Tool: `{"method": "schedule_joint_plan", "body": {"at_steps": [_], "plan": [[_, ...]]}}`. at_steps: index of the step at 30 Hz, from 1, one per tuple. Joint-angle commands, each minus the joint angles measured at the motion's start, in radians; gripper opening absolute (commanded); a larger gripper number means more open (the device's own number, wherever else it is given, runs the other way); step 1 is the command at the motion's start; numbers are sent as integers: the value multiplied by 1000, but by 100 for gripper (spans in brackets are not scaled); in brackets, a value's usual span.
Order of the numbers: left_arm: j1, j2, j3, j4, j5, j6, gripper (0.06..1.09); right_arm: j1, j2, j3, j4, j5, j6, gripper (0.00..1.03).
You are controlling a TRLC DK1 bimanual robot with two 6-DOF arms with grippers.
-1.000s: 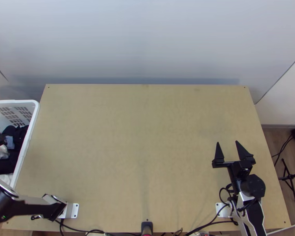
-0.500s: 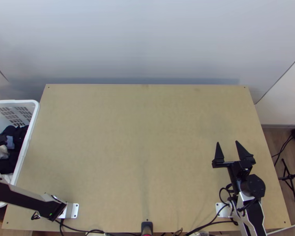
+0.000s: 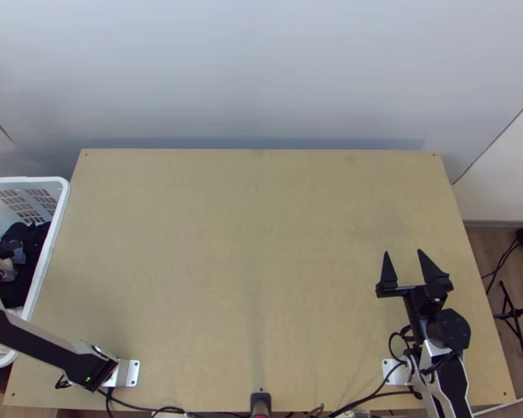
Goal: Fold the t-shirt
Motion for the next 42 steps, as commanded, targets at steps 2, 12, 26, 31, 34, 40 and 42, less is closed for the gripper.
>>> {"method": "schedule_joint_plan", "body": {"at_steps": [2, 12, 26, 31, 34, 40, 42], "plan": [[-11, 61, 10, 102, -10, 7, 50, 0, 0, 0, -1, 0, -1, 99], [8, 91, -24, 144, -10, 88, 10, 0, 0, 0, -1, 0, 0, 99], [-34, -219, -5, -62, 21, -32, 10, 0, 0, 0, -1, 0, 0, 99], [-132, -301, 72, -178, 22, -144, 9, 0, 0, 0, -1, 0, -1, 99], [-204, -328, 167, -290, 10, -259, 9, 0, 0, 0, 1, 0, 0, 99], [-411, -408, 489, -605, -30, -464, 9, 0, 0, 0, 1, 0, 0, 99], [-494, -428, 610, -688, -30, -527, 9, 0, 0, 0, -1, 0, -1, 99]]}}
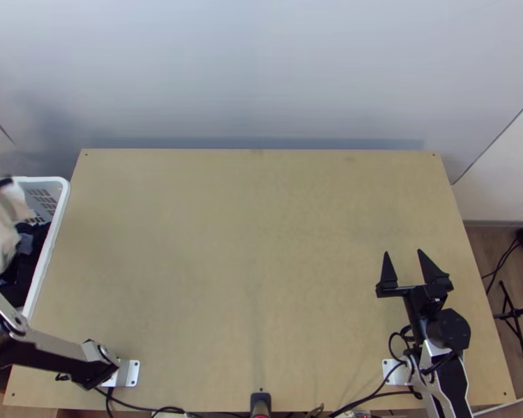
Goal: Fold the t-shirt
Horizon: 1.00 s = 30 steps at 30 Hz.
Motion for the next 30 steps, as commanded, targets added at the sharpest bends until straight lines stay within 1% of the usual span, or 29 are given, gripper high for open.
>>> {"method": "schedule_joint_plan", "body": {"at_steps": [1, 3, 6, 10, 14, 17, 22, 30], "plan": [[-262, -91, 369, -311, -26, -219, 9, 0, 0, 0, -1, 0, -2, 99], [-389, -105, 473, -380, -85, -271, 9, 0, 0, 0, -1, 0, 0, 99], [-607, -129, 559, -430, -197, -326, 9, 0, 0, 0, -1, 0, 0, 99], [-909, -160, 589, -433, -364, -349, 9, 0, 0, 0, 1, 0, 0, 99], [-1133, -163, 579, -444, -451, -374, 9, 0, 0, 0, 1, 0, -2, 99], [-1257, -146, 572, -452, -473, -394, 9, 0, 0, 0, -1, 0, 0, 99], [-1440, -91, 572, -436, -473, -406, 9, 0, 0, 0, -1, 0, 0, 99], [-1638, 47, 575, -373, -473, -424, 9, 0, 0, 0, 1, 0, 0, 99]]}}
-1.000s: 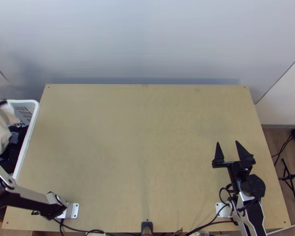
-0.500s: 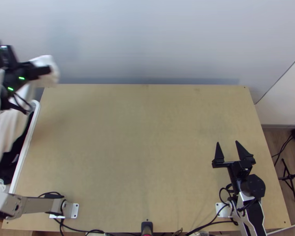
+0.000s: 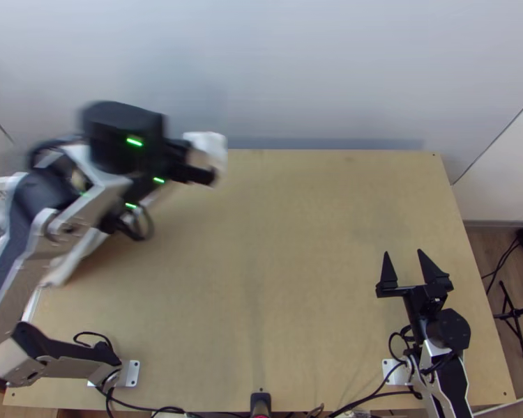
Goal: Fold the t-shirt
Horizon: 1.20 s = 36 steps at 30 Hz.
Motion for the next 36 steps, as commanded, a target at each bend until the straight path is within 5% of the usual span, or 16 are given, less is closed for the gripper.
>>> {"method": "schedule_joint_plan", "body": {"at_steps": [1, 21, 22, 25, 26, 36], "plan": [[-213, 116, 7, 50, -10, -20, 9, 0, 0, 0, 1, 0, -1, 99], [-513, 531, 124, 369, 108, -184, 10, 0, 0, 0, -1, 0, -1, 99], [-516, 525, 124, 373, 132, -186, 21, 0, 0, 0, 1, 0, -1, 99], [-521, 482, 96, 407, 185, -183, 94, 0, 0, 0, -1, 0, -2, 99], [-516, 472, 93, 415, 187, -183, 105, 0, 0, 0, -1, 0, -1, 99], [-309, 309, 76, 379, 237, -121, 104, 0, 0, 0, -1, 0, -2, 99]]}}
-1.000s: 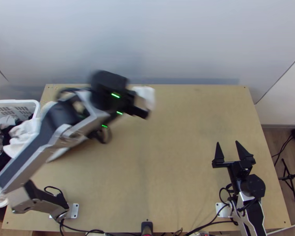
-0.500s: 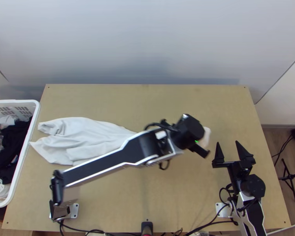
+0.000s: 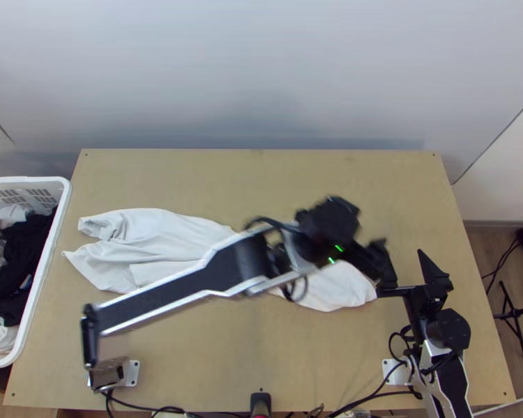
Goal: Fold the t-shirt
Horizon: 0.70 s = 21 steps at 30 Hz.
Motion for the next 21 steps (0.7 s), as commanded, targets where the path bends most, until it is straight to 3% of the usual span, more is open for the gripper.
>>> {"method": "schedule_joint_plan", "body": {"at_steps": [1, 14, 21], "plan": [[175, -100, -27, -35, 50, 60, 104, 0, 0, 0, 1, 0, 1, 99], [622, -191, -126, -298, 51, 288, 104, 0, 0, 0, 1, 0, 1, 99], [766, -247, -208, -404, 53, 313, 104, 0, 0, 0, 1, 0, 1, 99]]}}
